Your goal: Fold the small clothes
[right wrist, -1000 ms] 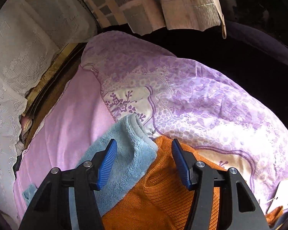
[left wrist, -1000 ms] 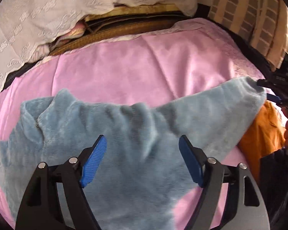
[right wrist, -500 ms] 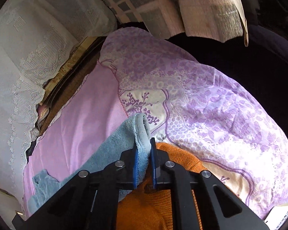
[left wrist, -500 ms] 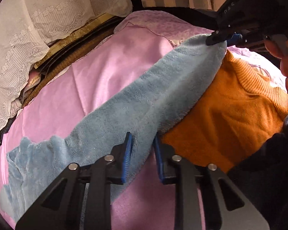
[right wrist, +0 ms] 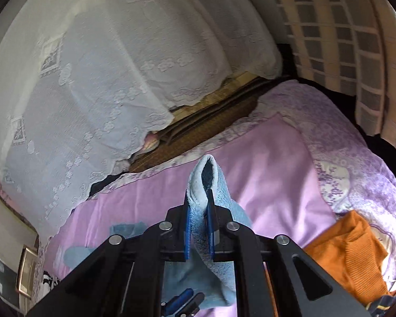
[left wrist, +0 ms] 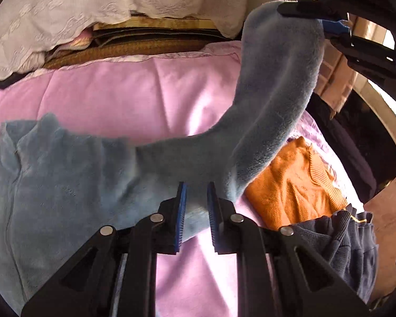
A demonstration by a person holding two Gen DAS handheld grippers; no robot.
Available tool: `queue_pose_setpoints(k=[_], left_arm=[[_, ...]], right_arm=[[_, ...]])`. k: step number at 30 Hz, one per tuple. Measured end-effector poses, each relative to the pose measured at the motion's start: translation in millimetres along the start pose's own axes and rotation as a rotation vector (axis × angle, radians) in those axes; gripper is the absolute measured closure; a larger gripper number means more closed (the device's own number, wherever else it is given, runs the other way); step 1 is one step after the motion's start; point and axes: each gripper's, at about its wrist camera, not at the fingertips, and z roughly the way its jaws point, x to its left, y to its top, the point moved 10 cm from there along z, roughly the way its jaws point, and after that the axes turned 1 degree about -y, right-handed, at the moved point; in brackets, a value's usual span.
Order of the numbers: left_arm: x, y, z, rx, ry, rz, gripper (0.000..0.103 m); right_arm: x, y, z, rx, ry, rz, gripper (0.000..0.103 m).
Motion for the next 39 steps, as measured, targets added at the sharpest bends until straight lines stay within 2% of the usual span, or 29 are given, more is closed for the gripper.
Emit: queue_pose_setpoints(k=[5, 10, 14, 19, 22, 25, 29, 31, 34, 35, 37, 39], left_arm=[[94, -12, -37, -0.008, 0.030, -0.180, 0.088], [198, -20, -70, -0.030, 0.052, -0.344, 0.088], [275, -20, -85, -0.039, 0.066, -0.430, 0.088], [328, -27, -88, -0.036, 0.082, -0.446, 0.087], [344, -34, -80, -0.023, 0.082, -0.455, 0.084], [355, -49, -68, 0.019, 0.132, -0.431, 0.084], [362, -58, -68, 0.025, 0.158, -0.422, 0.084], [365, -56, -78, 0.009, 0.174, -0.428, 0.080], [375, -50, -107, -0.050, 0.226, -0.447, 0.066], [377, -46, -118, -0.075, 0.242, -0.448, 0.064], [376, -34, -135, -0.123, 0.243, -0.455, 0.050], [369, -20, -145, -0.155, 0.219, -0.448, 0.044]], right_arm=[[111, -45, 38, 0.081, 0.092, -0.101, 0.093], [208, -119, 81, 0.185, 0.136, -0.219, 0.093], [257, -173, 119, 0.277, 0.171, -0.232, 0.093], [291, -222, 159, 0.366, 0.199, -0.216, 0.093], [298, -247, 178, 0.416, 0.202, -0.213, 0.093], [298, -270, 196, 0.467, 0.194, -0.192, 0.088], [302, -283, 202, 0.506, 0.228, -0.167, 0.067], [305, -271, 192, 0.476, 0.261, -0.166, 0.067], [295, -230, 160, 0.379, 0.314, -0.136, 0.067], [284, -217, 148, 0.343, 0.312, -0.133, 0.067], [251, -195, 130, 0.286, 0.249, -0.147, 0.067], [209, -184, 118, 0.259, 0.148, -0.157, 0.067]])
